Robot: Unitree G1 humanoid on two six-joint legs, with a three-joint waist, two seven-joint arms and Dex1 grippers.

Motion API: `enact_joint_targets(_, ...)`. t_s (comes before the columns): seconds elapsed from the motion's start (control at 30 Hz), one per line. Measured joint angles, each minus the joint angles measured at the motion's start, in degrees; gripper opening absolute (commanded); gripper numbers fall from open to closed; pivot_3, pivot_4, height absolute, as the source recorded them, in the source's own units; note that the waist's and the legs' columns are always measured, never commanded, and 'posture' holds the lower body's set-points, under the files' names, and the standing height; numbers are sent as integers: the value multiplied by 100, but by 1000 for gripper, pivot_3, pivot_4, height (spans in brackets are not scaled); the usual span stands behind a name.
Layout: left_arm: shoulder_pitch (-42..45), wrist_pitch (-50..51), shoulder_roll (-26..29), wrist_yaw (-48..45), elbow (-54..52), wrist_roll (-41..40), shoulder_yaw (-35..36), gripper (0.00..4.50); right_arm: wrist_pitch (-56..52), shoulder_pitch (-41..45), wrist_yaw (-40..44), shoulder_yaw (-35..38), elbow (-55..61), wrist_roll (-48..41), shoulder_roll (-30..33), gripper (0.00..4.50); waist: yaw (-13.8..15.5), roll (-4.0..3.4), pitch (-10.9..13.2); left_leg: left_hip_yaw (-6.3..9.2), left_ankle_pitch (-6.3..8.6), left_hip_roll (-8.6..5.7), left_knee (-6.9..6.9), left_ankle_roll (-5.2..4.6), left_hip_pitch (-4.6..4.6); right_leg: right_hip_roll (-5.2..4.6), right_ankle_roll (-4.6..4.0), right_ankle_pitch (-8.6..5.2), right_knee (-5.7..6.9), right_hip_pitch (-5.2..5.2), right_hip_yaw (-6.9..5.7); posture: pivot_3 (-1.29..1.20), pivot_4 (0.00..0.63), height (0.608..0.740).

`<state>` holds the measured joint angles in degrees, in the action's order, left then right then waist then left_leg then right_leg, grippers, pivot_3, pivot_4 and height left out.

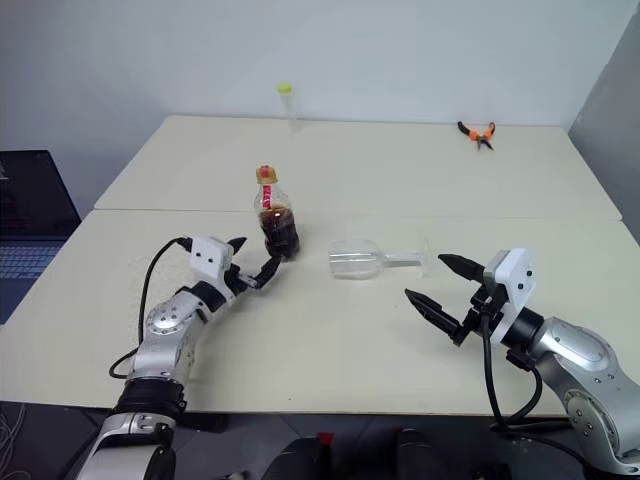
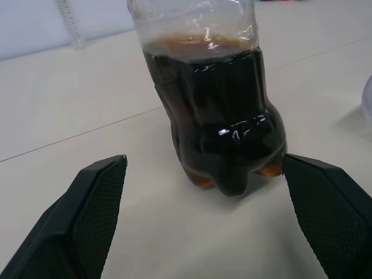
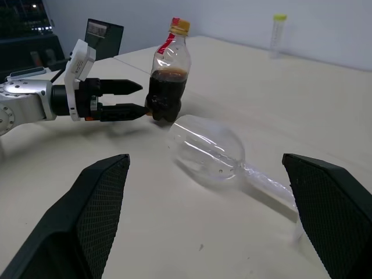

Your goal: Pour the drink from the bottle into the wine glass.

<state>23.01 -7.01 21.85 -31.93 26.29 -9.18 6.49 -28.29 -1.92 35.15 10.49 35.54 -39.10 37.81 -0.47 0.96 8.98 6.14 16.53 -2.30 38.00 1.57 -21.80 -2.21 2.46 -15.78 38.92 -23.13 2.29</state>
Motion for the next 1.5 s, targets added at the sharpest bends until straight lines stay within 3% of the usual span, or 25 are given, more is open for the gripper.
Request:
enact_joint_targets(0.47,-255,-18,-40,-29,-213,-18,19,4458,-113,-7,10,0,71,-35,63,4500,11,1,0,0,0,0,0,0,0,0,0,0,0,0,-1,0,150,740)
enact_joint_targets(0.8,-365,-144,-34,-655,-365,-346,18,4458,-267,65,133,-4,88,-57,161,4500,9,1,0,0,0,0,0,0,0,0,0,0,0,0,-1,0,150,740)
enact_joint_targets(1.5,1089,-131,-300,-374,1080,-312,33,4458,-590,733,90,-156,259,-260,171,4500,10,6,3,1,0,-3,3,0,-4,3,0,0,0,-2,-4,0,150,740)
